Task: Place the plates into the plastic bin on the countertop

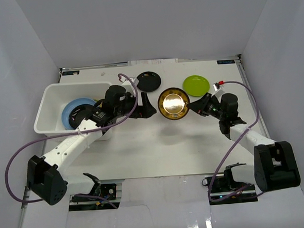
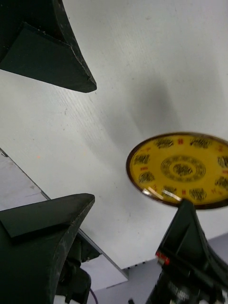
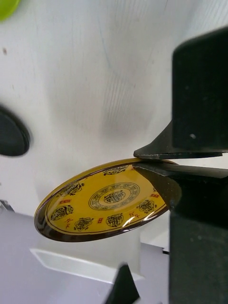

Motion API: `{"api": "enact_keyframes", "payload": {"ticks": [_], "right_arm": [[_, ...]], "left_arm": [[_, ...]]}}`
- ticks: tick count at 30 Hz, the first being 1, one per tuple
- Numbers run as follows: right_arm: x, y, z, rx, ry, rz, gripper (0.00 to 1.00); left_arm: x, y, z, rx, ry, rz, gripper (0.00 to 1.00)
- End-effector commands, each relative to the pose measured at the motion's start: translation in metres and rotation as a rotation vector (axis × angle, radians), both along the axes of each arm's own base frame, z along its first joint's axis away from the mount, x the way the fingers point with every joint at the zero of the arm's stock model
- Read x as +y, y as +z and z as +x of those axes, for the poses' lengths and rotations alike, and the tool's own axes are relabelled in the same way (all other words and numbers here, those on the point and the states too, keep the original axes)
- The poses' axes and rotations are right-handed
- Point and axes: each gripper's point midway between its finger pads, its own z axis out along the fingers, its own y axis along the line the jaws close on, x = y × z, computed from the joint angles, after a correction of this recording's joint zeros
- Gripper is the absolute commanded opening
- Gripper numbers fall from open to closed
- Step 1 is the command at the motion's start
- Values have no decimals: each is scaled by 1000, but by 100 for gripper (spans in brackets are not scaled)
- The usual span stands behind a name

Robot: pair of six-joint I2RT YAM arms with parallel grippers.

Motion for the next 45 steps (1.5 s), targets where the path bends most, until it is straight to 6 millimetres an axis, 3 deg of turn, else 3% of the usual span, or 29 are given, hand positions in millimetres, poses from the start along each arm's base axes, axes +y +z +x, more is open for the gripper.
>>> {"api": "enact_keyframes", "payload": {"ticks": [1,5,7,9,10,11,12,16,18,19,21,25,26,27,28,29,31,33,37,39,40,42,43,44,45], "right_arm": [[25,36,-21,-77,125,43,8],[44,55,-39,-119,197,74,8],[47,62,-43,-135,217,84,8],[51,68,-48,-144,239,98,8],[52,69,-49,-146,247,102,8],[53,69,-50,-146,251,104,8],[54,69,-51,-144,256,103,8],[55,65,-52,-133,258,102,9],[55,64,-53,-132,268,101,21],[56,65,-52,-141,275,91,40],[55,64,-51,-138,279,72,52],[51,65,-46,-154,254,47,65],[50,64,-45,-161,251,39,65],[48,61,-43,-155,237,31,65],[48,59,-42,-151,232,25,65],[47,54,-39,-145,225,16,65],[45,48,-31,-131,192,-1,64],[41,33,-16,-83,149,-33,63],[38,17,9,-33,77,-55,61],[41,25,25,-48,45,-38,61],[43,14,32,-19,37,-42,60],[50,20,50,-31,27,-42,61],[53,4,59,7,22,-57,60],[57,13,74,-14,15,-56,60],[59,7,82,0,3,-73,61]], "left_arm": [[1,-6,12,-21,45,33,98],[-17,-13,11,7,-12,-22,97],[-21,-16,12,2,-25,-43,91],[-21,-25,15,13,-11,-35,75],[-21,-29,15,21,-7,-36,60],[-22,-27,15,14,-9,-48,52],[-22,-30,14,24,-6,-53,30],[-19,-21,18,-4,28,-66,0],[-13,-16,20,-3,65,-60,0],[-9,-11,22,6,94,-75,0],[4,7,28,-21,147,-112,0],[65,37,49,-48,337,-165,0],[99,40,62,-44,432,-184,0],[119,50,62,-63,482,-204,0],[135,53,64,-67,525,-216,0],[167,51,69,-59,617,-224,0],[198,58,66,-80,719,-230,0],[244,50,64,-71,898,-215,0],[293,35,55,-86,1123,-199,0],[312,29,51,-94,1215,-184,0],[315,20,48,-76,1235,-173,0],[321,12,45,-59,1265,-157,0],[326,2,41,-43,1289,-132,0],[329,-2,39,-41,1301,-119,0],[332,-7,38,-39,1310,-106,0]]}}
